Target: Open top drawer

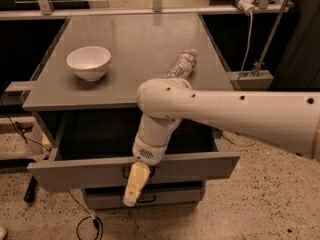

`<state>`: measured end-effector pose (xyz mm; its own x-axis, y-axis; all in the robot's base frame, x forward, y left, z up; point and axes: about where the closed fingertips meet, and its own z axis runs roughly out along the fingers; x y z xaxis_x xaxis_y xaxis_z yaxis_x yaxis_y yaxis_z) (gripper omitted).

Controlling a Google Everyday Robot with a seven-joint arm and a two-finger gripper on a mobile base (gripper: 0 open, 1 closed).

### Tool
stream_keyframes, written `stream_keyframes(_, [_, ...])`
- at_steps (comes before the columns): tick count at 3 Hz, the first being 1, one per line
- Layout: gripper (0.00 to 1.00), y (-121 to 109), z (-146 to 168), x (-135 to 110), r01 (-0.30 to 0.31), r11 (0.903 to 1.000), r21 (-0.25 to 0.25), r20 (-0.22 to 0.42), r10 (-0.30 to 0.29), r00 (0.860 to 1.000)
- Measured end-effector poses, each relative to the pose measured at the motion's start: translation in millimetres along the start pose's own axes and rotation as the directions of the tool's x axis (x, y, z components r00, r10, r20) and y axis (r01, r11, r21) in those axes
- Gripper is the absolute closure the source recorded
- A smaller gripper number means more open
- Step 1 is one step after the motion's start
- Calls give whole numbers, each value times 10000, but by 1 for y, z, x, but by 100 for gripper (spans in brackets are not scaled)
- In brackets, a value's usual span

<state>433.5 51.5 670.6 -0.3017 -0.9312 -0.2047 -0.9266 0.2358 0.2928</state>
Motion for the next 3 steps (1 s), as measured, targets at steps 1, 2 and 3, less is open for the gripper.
stream_keyframes(1, [0,27,-3,12,138,9998,-129,290,-135,9995])
stream_keyframes(2, [0,48,2,31,-19,10000,-64,382,22,9993])
stream_keyframes(3, [0,50,3,38,-108,9999,-93,298,111,9995])
